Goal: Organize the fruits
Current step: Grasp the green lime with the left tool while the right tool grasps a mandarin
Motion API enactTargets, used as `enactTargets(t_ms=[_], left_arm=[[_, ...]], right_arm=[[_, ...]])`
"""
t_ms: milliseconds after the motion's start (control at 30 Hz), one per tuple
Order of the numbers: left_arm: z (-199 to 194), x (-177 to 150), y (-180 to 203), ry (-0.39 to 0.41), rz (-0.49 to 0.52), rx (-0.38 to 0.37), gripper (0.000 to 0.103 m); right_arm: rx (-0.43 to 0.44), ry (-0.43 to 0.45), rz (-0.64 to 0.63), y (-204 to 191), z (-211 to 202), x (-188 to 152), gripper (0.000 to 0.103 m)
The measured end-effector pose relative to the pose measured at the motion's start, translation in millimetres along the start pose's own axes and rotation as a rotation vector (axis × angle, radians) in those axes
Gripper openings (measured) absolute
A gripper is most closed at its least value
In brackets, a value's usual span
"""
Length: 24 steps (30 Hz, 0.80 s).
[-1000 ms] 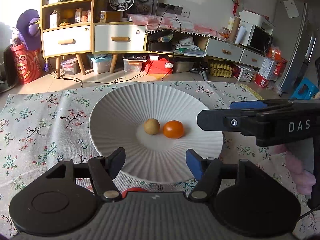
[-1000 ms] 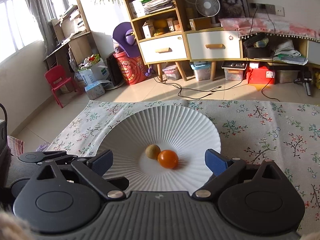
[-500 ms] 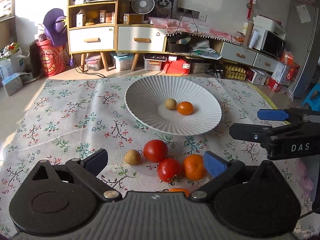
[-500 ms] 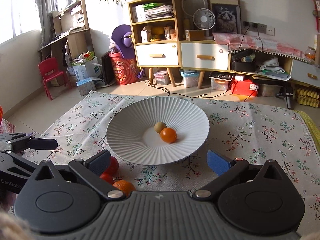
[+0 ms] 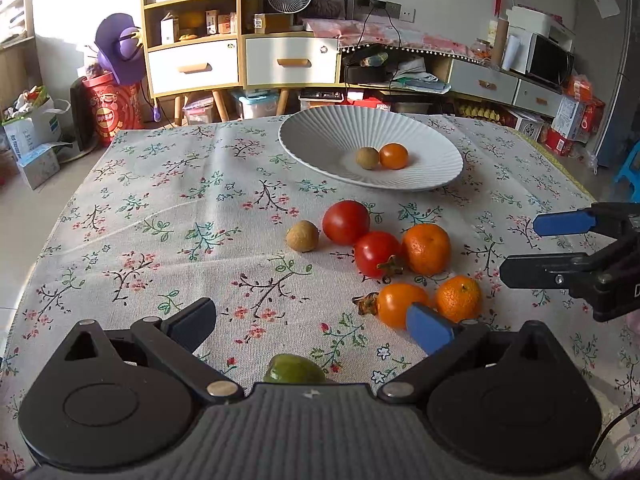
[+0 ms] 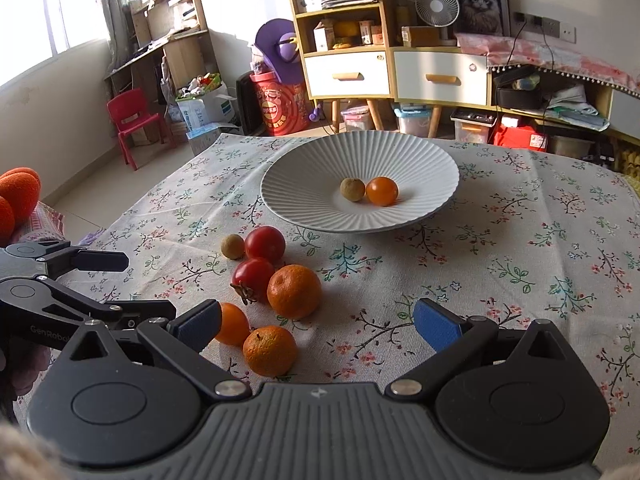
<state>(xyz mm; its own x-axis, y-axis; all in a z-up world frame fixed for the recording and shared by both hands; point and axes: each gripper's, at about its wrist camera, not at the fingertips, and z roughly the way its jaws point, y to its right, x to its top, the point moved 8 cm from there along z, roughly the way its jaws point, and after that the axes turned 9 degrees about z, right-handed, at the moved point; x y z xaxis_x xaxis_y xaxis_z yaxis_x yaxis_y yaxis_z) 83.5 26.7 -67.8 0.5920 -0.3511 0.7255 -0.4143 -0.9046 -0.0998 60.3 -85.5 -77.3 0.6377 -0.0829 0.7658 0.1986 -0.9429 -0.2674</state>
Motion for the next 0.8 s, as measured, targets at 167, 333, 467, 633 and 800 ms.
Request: enactTargets(t_ms=[167, 333, 467, 633, 800], left_arm=[[4.2, -14.3, -1.6, -0.048, -0.020, -0.016, 0.103], [6.1, -26.1, -0.1, -0.088, -0.033, -0.045, 0.102], [5.6, -27.4, 0.6, -0.101, -0.047, -0.074, 0.094], [5.0, -27.6, 2.1, -0.118, -0.072, -0.106, 0.075], [3.7, -28.3, 1.9, -0.143, -0.086, -0.105, 0.055]], right_arm=[[0.024, -0.033, -0.052, -8.7, 6.2, -17.4, 0.102], [0.032, -0.085, -0.083, -17.0, 15.0, -34.5, 0.100], [0.049, -0.118, -0.090, -21.7, 19.4, -40.8, 0.092], [0.055, -0.133, -0.088, -20.8, 20.8, -43.9, 0.081], [0.066, -0.135, -0.087, -23.3, 22.3, -43.4, 0.069]])
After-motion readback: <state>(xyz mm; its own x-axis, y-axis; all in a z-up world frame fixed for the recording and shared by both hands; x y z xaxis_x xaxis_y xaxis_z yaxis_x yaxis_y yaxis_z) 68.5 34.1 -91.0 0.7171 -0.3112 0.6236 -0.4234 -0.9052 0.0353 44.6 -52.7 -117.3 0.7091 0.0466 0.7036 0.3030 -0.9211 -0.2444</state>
